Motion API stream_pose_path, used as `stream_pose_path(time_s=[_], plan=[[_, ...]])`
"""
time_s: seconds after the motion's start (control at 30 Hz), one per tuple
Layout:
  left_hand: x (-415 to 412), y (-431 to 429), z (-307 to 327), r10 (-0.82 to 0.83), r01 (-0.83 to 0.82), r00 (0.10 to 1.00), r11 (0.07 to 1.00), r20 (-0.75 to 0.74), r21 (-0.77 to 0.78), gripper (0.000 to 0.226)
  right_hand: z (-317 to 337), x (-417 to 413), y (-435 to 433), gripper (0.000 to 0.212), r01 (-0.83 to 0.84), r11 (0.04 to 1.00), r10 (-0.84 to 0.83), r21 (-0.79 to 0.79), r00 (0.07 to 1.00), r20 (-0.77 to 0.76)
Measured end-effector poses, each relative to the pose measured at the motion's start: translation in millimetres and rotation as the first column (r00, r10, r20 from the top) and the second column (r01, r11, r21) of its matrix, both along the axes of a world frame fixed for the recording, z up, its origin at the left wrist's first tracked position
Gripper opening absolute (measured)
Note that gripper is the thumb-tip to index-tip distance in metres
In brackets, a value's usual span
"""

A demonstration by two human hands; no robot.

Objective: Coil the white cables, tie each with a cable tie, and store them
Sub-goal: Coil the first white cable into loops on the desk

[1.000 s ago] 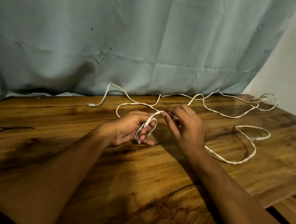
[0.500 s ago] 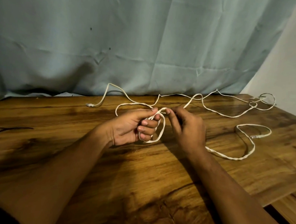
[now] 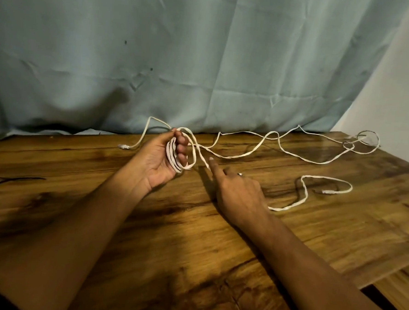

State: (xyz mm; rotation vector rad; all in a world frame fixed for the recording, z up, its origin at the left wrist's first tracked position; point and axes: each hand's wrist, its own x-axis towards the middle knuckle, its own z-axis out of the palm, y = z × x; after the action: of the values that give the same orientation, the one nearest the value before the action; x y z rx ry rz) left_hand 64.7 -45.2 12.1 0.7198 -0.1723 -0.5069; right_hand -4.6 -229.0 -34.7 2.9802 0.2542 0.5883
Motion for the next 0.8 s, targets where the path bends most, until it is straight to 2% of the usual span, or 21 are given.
stream_pose_path(time_s=[0.07, 0.13, 0.23, 0.33, 0.5, 0.6, 0.67, 0.73, 0.8], plan=[[1.9, 0.1, -0.4, 0.095, -0.095, 0.995, 0.995, -0.025, -0.002, 0.036, -1.9, -1.5, 2.2, 0.055, -0.083, 0.997, 0.083, -0.005, 0.996, 0.036], [1.1, -0.8, 0.8, 0.118, -0.118, 0.993, 0.993, -0.014, -0.013, 0.041, -2.1, -4.7, 5.6, 0.031, -0.167, 0.986, 0.167, -0.005, 0.984, 0.055], [-0.2, -1.4, 2.5, 0.132, -0.132, 0.990, 0.991, -0.047, 0.003, 0.041, -0.3, -8.5, 8.7, 0.030, -0.273, 0.961, 0.275, -0.042, 0.961, 0.040], [2.3, -0.9, 1.7, 0.155, -0.152, 0.987, 0.984, -0.036, 0.092, 0.036, -0.2, -11.0, 8.3, 0.026, -0.391, 0.917, 0.396, -0.084, 0.917, 0.054], [9.1, 1.0, -5.1, 0.154, -0.195, 0.978, 0.921, 0.142, 0.338, 0.037, 2.0, -13.0, 5.5, 0.024, -0.498, 0.864, 0.502, -0.071, 0.864, 0.040], [4.3, -2.7, -10.1, 0.130, -0.239, 0.953, 0.878, 0.274, 0.414, 0.033, 8.2, -15.3, -0.7, 0.028, -0.536, 0.844, 0.528, 0.020, 0.836, 0.152], [-0.9, -6.1, -12.8, 0.063, -0.206, 0.947, 0.869, 0.314, 0.450, 0.031, 12.9, -17.0, -7.9, 0.029, -0.538, 0.834, 0.493, 0.119, 0.825, 0.275], [-5.8, -9.3, -15.3, -0.018, -0.153, 0.945, 0.858, 0.327, 0.490, 0.028, 14.5, -14.8, -17.4, 0.021, -0.547, 0.808, 0.446, 0.218, 0.811, 0.379], [-8.0, -10.9, -18.3, -0.098, -0.135, 0.928, 0.811, 0.359, 0.570, 0.026, 12.6, -9.6, -24.6, 0.013, -0.555, 0.749, 0.398, 0.363, 0.814, 0.423]])
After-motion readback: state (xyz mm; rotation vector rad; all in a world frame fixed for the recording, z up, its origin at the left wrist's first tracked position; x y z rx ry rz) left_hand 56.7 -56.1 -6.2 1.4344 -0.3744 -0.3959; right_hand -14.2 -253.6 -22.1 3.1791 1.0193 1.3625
